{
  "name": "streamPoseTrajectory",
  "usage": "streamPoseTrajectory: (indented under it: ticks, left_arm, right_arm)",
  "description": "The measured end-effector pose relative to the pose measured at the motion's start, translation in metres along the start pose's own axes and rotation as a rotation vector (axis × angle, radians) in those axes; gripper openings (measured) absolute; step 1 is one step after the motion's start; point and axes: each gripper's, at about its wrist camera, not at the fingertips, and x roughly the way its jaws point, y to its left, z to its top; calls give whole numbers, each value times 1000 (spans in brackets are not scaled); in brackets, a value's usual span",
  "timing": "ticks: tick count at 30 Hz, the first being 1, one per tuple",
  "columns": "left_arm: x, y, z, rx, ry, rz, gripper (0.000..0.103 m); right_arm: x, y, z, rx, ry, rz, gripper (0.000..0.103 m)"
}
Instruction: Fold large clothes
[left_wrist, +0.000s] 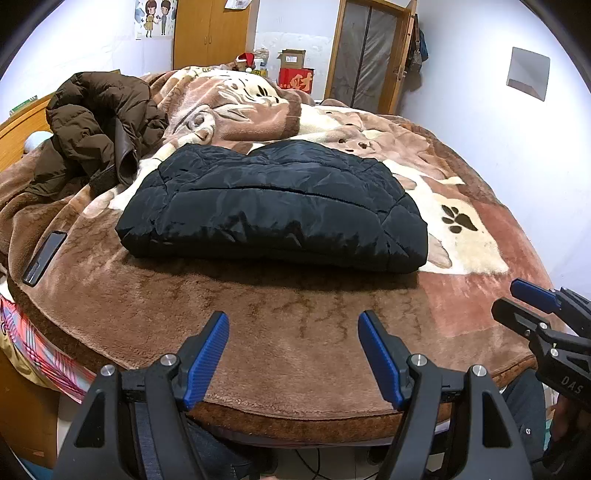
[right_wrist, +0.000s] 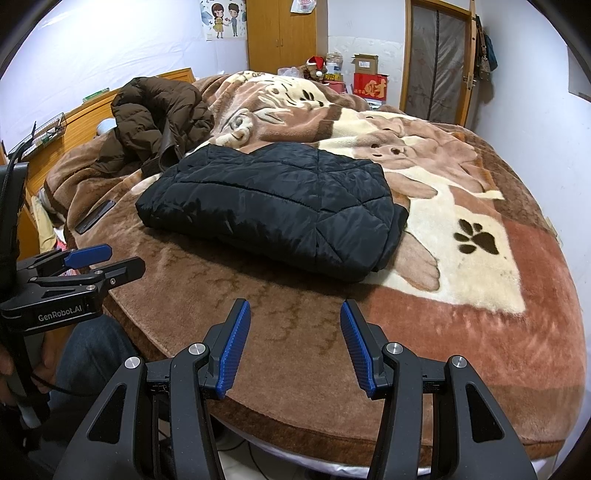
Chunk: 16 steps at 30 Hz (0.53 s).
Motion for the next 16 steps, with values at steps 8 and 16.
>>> streamPoseTrajectory:
  ticks: [8, 16]
  left_arm:
    - [1, -1, -1, -6, 4, -11, 74]
    - [0, -2, 0, -13, -9, 4, 74]
  right_arm:
    - [1, -1, 0, 1, 2, 0, 51]
    - [0, -1, 0, -1, 0, 1, 51]
